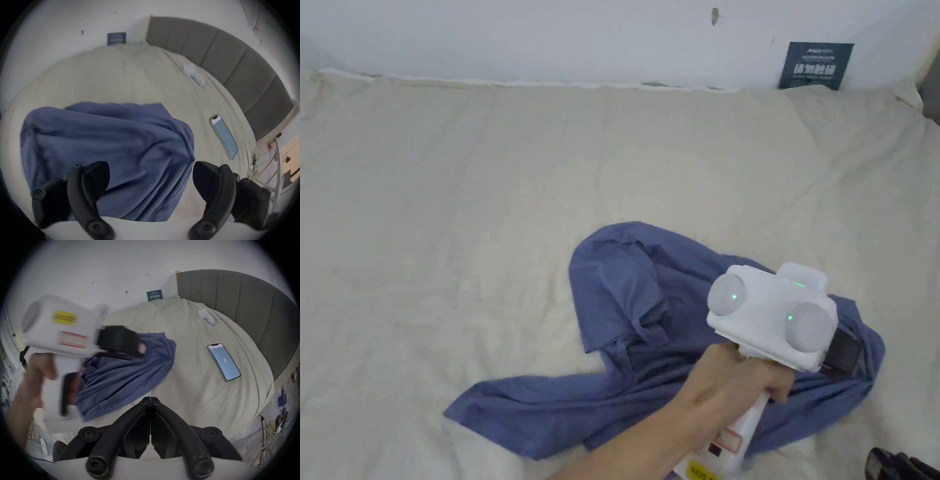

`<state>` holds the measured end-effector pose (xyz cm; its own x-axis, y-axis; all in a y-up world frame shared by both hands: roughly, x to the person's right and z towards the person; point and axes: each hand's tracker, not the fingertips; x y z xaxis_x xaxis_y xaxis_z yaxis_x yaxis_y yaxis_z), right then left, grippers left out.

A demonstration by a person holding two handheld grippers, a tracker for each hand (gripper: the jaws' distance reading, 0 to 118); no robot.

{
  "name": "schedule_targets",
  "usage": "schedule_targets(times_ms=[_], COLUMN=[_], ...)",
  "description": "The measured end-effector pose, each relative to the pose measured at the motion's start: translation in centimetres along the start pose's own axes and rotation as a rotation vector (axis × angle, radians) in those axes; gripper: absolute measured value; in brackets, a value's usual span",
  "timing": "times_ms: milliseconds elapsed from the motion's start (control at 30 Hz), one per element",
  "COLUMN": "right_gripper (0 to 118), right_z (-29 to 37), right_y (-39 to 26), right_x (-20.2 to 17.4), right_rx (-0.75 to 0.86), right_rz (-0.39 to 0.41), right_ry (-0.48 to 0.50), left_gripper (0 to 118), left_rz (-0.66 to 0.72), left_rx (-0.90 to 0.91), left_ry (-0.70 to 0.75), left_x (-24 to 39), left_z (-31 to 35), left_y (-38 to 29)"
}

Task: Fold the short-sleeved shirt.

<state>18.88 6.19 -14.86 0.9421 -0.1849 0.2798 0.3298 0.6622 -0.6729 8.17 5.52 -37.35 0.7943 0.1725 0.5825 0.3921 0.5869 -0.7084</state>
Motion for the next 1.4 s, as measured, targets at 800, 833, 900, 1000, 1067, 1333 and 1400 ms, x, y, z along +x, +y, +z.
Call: schedule_targets(times_ms=[800, 833, 900, 1000, 1067, 1333, 1400], right_gripper=[0, 0, 0, 0, 0, 0, 0], right_z=[-0.8, -0.8, -0.9, -1.1, -1.1, -1.9, -2.1], right_y=[-2.7, -2.7, -2.7, -2.8, -2.9, -2.7, -2.3], right_x=[-8.9, -8.9, -8.9, -8.6, -8.3, -8.1, -8.5], right_rx=[-0.056, -0.061, -0.066, -0.077, -0.084, -0.103, -0.101], right_rz=[0.184, 0.188, 0.195, 0.207, 0.204, 0.205, 0.211], right_ry=[0.127, 0.129, 0.128, 0.116, 0.116, 0.109, 0.112], left_gripper=[94, 96, 97, 97, 97, 3, 3], left_rz=[0.349, 0.35, 0.346, 0.315, 0.287, 0.207, 0.212], left_rx=[-0.18, -0.185, -0.174, -0.181, -0.182, -0.191, -0.19], left_ry=[0.369, 0.354, 0.354, 0.397, 0.423, 0.368, 0.351], left_x=[-25.9, -25.5, -24.7, -24.6, -24.2, -21.6, -21.7], left_z=[16.7, 16.1, 15.1, 13.5, 12.5, 13.0, 13.1], left_y=[-20.5, -20.4, -20.1, -19.2, -18.9, -19.9, -20.3])
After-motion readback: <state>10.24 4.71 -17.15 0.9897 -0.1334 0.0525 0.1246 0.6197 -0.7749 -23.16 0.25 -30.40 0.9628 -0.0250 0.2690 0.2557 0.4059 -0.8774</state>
